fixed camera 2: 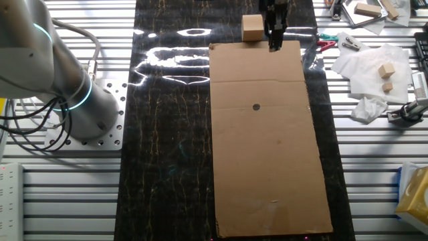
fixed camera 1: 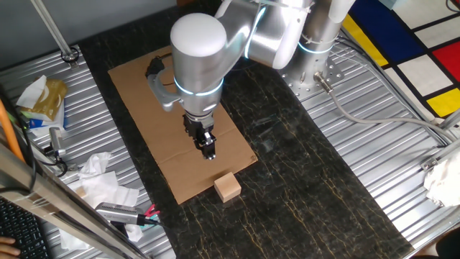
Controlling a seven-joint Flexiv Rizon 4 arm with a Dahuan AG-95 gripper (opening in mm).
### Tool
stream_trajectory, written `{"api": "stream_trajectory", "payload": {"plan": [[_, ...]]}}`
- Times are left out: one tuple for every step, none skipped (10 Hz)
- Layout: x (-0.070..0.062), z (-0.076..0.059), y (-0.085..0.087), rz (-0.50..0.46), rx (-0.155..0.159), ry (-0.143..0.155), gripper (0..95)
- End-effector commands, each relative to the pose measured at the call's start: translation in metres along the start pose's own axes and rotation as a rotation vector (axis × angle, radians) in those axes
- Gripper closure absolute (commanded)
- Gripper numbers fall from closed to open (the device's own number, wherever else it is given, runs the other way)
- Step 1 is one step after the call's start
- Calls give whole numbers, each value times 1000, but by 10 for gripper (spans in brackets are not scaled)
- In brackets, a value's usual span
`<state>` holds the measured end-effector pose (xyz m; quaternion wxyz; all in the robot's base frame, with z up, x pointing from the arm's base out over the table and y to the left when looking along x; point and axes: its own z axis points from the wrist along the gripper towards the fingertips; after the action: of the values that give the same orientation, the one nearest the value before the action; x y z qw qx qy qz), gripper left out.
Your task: Grab the block and place it at the designated location
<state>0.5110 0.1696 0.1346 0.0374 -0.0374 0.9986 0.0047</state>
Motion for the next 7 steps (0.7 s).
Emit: {"api": "stream_trajectory", "payload": {"plan": [[0, 1, 5, 9, 4, 1, 190], [-1, 3, 9, 16, 4, 0, 190], [-1, 4, 13, 23, 5, 0, 190], [-2, 4, 20, 33, 7, 0, 190], [-2, 4, 24, 38, 9, 1, 190], [-3, 3, 29, 42, 11, 2, 190], [-3, 4, 32, 46, 11, 2, 190]]}}
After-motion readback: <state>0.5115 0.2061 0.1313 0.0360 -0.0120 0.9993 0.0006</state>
